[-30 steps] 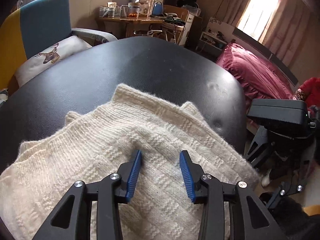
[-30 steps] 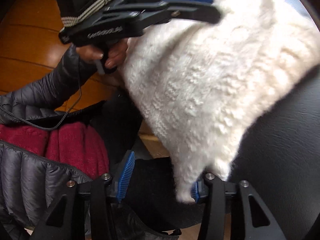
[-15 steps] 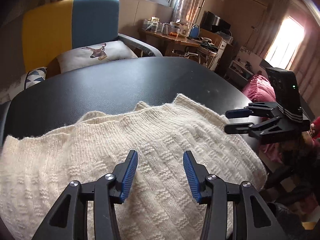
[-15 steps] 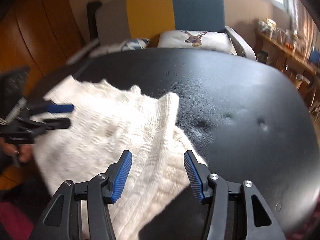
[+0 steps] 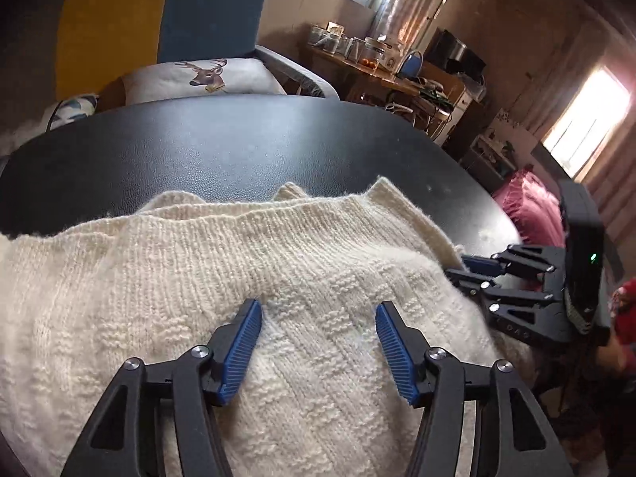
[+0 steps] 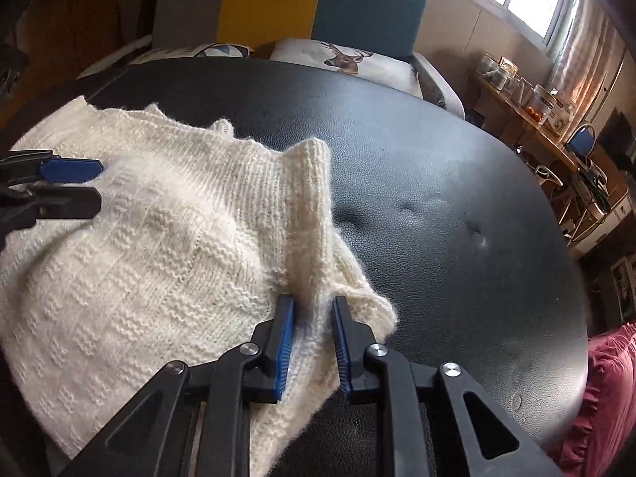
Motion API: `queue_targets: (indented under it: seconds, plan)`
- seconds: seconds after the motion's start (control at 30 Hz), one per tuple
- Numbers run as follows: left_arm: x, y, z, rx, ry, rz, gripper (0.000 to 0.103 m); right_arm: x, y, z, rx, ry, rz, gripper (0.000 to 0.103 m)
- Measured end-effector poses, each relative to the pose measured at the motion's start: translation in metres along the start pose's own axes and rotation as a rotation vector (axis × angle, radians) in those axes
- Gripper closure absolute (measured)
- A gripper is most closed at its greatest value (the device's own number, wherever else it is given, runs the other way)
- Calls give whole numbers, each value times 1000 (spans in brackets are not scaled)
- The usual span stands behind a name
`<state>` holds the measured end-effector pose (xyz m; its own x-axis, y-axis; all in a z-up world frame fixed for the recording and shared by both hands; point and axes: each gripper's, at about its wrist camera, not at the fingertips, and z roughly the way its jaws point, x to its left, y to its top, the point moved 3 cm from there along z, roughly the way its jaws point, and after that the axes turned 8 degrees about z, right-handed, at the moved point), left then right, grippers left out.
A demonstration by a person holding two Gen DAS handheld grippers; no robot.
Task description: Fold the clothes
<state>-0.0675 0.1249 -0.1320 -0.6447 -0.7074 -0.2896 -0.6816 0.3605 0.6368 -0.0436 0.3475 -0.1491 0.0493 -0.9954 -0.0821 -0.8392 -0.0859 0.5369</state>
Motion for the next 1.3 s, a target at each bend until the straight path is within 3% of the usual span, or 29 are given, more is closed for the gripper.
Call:
queue_targets:
  seconds: [0.07, 0.17, 0.3, 0.4, 0.6, 0.7, 0.8, 0.97, 1.03, 1.07, 1.1, 1.17, 1.23, 1.3]
  plan:
    - [12, -2, -19, -23, -30, -78, 42, 2, 3, 3, -6, 11, 13, 82]
    - [34, -13, -69, -96, -8, -111, 42, 2, 8, -1, -8, 22, 44, 78]
    - [86, -44, -150, -179, 70, -165, 38, 7, 23, -34, -142, -14, 75, 77]
    - [130, -82, -198, -173, 111, -220, 35, 29, 41, -59, -230, 113, 86, 72]
    - [161, -147, -215, -69, -10, -257, 35, 120, 62, -65, -187, 465, 44, 71]
    - [158, -158, -201, -47, -97, -263, 38, 161, 63, -55, -131, 534, 33, 71]
    - [156, -160, -194, -60, -146, -260, 50, 189, 63, -41, -81, 553, 13, 71]
    - [160, -161, -180, -43, -244, -264, 58, 218, 64, -31, -49, 544, -38, 71]
    - [163, -165, -178, -36, -269, -285, 76, 223, 64, -22, -35, 495, -66, 70]
    - [165, -169, -184, -62, -292, -317, 88, 226, 63, -16, -25, 461, -82, 70]
    - [167, -172, -190, -88, -314, -347, 94, 226, 61, -11, -19, 446, -84, 70]
    - [168, -184, -201, -118, -288, -367, 96, 218, 57, -1, -16, 471, -43, 70]
    - [167, -199, -193, -53, -215, -362, 97, 211, 53, 6, -14, 494, -8, 70]
    - [166, -209, -193, -62, -246, -406, 97, 208, 53, 7, -16, 509, 3, 70]
